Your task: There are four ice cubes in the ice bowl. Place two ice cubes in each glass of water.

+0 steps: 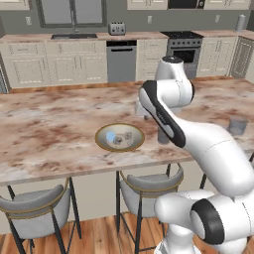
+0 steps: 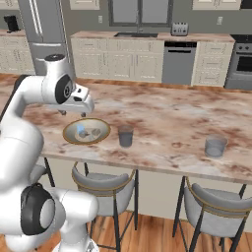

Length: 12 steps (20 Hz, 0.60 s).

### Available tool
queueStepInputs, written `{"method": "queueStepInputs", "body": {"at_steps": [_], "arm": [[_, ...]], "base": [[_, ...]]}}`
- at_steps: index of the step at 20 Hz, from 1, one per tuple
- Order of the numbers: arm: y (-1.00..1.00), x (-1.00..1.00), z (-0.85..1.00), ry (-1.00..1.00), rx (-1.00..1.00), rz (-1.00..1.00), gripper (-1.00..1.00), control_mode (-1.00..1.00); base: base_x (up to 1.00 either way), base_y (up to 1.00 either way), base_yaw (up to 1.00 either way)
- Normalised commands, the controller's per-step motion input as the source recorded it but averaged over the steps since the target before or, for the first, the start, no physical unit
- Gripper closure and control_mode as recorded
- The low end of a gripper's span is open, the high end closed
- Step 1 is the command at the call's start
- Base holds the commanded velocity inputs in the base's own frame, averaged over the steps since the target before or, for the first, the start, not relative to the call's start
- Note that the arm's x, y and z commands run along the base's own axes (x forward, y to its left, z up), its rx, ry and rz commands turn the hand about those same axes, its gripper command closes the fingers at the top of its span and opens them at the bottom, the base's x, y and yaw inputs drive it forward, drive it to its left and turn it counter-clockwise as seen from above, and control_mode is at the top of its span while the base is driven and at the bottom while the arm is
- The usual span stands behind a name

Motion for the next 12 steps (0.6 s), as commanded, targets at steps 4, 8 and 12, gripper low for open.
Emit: {"method": "queueStepInputs", "body": {"at_steps": [4, 8, 12], "arm": [[0.01, 0.46, -0.23, 0.00, 0.00, 0.00, -1.00, -1.00], [0.23, 0.17, -0.50, 0.03, 0.00, 0.00, -1.00, -1.00], [0.32, 0.02, -0.63, 0.06, 0.00, -0.07, -1.00, -1.00]], "base": [[0.00, 0.00, 0.00], [0.00, 0.00, 0.00], [0.00, 0.00, 0.00]]}}
